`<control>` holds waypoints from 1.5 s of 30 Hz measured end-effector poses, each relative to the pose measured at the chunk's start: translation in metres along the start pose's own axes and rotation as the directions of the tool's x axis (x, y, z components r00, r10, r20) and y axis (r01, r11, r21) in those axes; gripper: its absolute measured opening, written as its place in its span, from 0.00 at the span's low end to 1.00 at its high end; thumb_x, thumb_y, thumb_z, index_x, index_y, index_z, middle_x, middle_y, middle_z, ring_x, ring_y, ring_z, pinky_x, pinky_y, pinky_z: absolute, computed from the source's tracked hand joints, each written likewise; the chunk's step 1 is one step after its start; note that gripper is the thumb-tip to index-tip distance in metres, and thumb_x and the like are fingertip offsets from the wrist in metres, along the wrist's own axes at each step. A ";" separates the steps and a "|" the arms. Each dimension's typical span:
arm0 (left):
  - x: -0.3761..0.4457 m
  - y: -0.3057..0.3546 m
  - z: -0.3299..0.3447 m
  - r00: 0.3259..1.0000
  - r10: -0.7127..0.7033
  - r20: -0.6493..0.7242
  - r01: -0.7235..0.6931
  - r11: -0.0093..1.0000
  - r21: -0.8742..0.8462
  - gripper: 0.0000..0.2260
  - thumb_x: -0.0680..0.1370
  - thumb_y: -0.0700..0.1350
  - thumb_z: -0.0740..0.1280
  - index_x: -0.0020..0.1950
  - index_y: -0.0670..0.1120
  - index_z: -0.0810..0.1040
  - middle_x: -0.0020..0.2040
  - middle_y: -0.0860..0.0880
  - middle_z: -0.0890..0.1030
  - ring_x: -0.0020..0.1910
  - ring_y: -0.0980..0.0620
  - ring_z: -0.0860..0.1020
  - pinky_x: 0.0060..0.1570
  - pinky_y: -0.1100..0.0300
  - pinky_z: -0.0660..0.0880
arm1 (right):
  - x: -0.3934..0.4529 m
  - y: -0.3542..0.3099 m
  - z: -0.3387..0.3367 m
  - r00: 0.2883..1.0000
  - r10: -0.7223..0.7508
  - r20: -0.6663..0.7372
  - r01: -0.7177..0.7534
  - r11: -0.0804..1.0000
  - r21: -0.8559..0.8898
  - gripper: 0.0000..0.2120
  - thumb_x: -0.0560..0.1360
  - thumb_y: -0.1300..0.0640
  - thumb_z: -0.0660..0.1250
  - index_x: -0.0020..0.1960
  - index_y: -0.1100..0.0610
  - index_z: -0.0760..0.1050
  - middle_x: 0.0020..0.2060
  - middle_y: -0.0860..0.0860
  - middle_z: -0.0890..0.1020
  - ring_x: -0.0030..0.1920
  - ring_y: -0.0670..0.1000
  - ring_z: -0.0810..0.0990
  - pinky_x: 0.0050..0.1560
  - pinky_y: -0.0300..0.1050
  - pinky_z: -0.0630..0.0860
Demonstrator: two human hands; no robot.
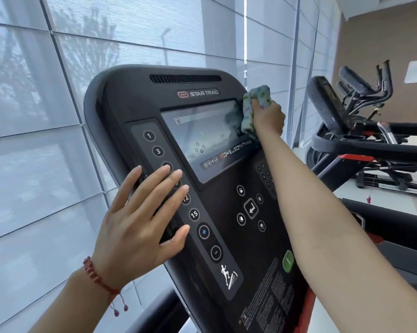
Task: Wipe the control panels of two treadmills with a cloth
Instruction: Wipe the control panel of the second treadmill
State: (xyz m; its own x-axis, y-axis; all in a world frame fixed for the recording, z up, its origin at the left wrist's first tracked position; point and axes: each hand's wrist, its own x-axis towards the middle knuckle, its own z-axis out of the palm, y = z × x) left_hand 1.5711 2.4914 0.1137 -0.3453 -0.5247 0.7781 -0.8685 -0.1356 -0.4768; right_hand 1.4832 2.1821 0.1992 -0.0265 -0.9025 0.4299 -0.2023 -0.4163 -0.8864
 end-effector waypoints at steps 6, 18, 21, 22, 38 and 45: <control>0.000 0.003 -0.001 1.000 -0.001 -0.004 0.001 1.000 0.022 0.21 0.79 0.51 0.56 0.57 0.38 0.80 0.62 0.40 0.77 0.65 0.44 0.69 0.68 0.43 0.59 | -0.034 0.062 -0.040 0.996 0.089 -0.014 -0.090 0.993 -0.077 0.20 0.77 0.45 0.60 0.56 0.61 0.75 0.55 0.60 0.79 0.58 0.61 0.76 0.48 0.45 0.67; -0.001 0.010 -0.011 0.992 -0.032 0.125 0.011 0.986 0.167 0.21 0.81 0.51 0.53 0.60 0.38 0.78 0.63 0.40 0.75 0.66 0.42 0.70 0.68 0.42 0.60 | -0.108 0.106 -0.089 0.976 0.219 -0.016 -0.219 0.966 -0.138 0.25 0.77 0.43 0.59 0.58 0.64 0.75 0.58 0.63 0.78 0.60 0.63 0.74 0.56 0.50 0.71; -0.004 0.017 -0.019 0.987 -0.062 0.148 0.029 0.976 0.216 0.20 0.80 0.51 0.56 0.61 0.38 0.77 0.63 0.39 0.75 0.66 0.41 0.70 0.67 0.43 0.61 | -0.126 0.106 -0.096 0.975 0.222 0.018 -0.220 0.972 -0.081 0.24 0.76 0.43 0.62 0.56 0.64 0.76 0.56 0.62 0.79 0.57 0.62 0.76 0.55 0.49 0.71; -0.007 0.020 -0.024 0.985 -0.076 0.154 0.041 0.974 0.221 0.20 0.79 0.51 0.57 0.61 0.38 0.77 0.63 0.39 0.75 0.66 0.41 0.70 0.67 0.43 0.61 | -0.132 0.106 -0.098 0.974 0.226 0.029 -0.224 0.973 -0.049 0.23 0.75 0.43 0.63 0.55 0.63 0.77 0.55 0.61 0.80 0.56 0.62 0.77 0.55 0.50 0.72; -0.106 0.097 -0.126 0.904 -0.320 0.284 0.273 0.942 0.193 0.21 0.78 0.51 0.57 0.60 0.38 0.77 0.63 0.39 0.75 0.64 0.39 0.71 0.67 0.44 0.61 | -0.276 0.054 -0.118 0.957 -0.100 0.274 0.062 0.988 0.142 0.13 0.73 0.42 0.66 0.42 0.52 0.74 0.39 0.49 0.79 0.45 0.52 0.79 0.47 0.47 0.76; -0.149 0.111 -0.186 0.869 -0.389 0.306 0.341 0.919 0.199 0.21 0.78 0.51 0.56 0.60 0.37 0.78 0.62 0.38 0.76 0.63 0.38 0.73 0.66 0.44 0.61 | -0.349 0.018 -0.137 0.897 -0.205 0.391 0.149 0.974 0.169 0.17 0.73 0.42 0.66 0.43 0.57 0.76 0.38 0.50 0.80 0.42 0.51 0.79 0.38 0.41 0.71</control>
State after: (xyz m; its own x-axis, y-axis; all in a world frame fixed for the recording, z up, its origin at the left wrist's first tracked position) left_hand 1.4598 2.7110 0.0212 0.1471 -0.6605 0.7363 -0.8448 -0.4710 -0.2537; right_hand 1.3547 2.5050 0.0561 0.4006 -0.7676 0.5004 -0.0356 -0.5588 -0.8286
